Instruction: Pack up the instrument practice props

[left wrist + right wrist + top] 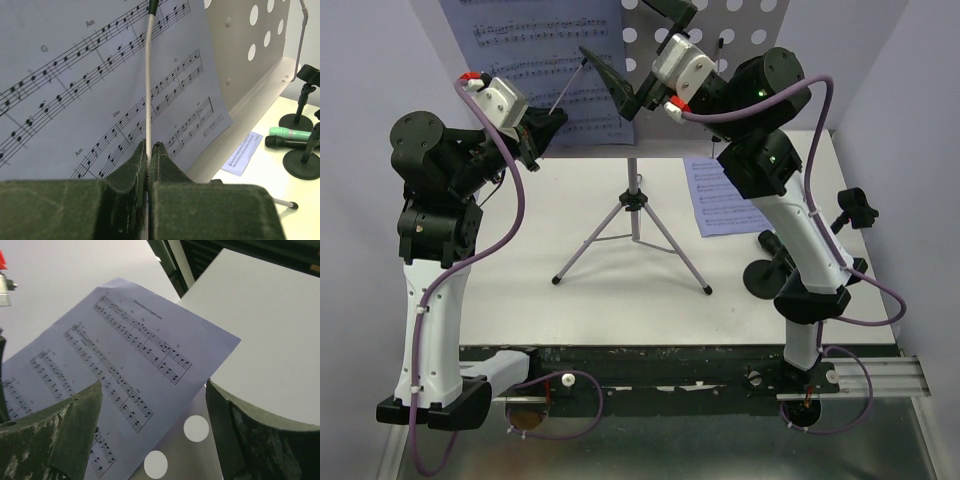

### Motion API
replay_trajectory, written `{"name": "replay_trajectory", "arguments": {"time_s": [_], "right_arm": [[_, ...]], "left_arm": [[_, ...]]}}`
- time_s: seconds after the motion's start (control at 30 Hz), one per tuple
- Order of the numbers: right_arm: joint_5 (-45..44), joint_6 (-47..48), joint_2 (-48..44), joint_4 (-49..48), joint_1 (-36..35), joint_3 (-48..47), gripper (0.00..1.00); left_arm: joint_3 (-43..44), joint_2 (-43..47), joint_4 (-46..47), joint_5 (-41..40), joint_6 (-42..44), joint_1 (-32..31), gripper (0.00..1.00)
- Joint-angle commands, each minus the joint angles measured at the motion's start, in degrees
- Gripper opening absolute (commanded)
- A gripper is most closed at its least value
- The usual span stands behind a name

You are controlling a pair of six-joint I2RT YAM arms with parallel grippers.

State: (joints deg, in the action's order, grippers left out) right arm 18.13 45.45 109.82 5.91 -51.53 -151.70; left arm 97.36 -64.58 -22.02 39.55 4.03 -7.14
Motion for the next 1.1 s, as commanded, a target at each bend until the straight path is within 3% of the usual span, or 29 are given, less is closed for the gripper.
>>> {"name": "replay_trajectory", "arguments": {"time_s": [0.0, 0.2, 0.53, 0.77, 0.93, 1.07], "right_arm": [[7.61, -3.69, -2.77, 1.73, -0.50, 0.61, 0.89], [12.89, -9.06, -5.23, 1.56, -0.59, 3.95, 0.85], [12.28, -20.30, -4.18, 1.91, -0.59, 5.10, 0.75], [9.82, -21.11, -2.25, 0.94, -0.50, 4.66, 0.71], [8.06, -20.23, -1.71, 1.29, -0.59, 4.57, 0.61], [6.05, -18.56, -2.07, 1.56, -0.50, 5.01, 0.46]], "left_arm": [[-1.38, 0.68, -2.50, 2.90, 0.71, -0.16, 0.00], [-2.26, 1.38, -2.15, 2.20, 0.98, -0.16, 0.00], [-3.05, 2.08, -1.71, 2.20, 1.33, -0.07, 0.00], [-3.32, 2.17, -1.45, 2.02, 1.94, -0.16, 0.00], [-3.58, 2.35, -0.92, 1.94, 1.50, -0.16, 0.00], [-4.20, 2.61, -0.66, 1.23, 1.94, -0.16, 0.00]]}}
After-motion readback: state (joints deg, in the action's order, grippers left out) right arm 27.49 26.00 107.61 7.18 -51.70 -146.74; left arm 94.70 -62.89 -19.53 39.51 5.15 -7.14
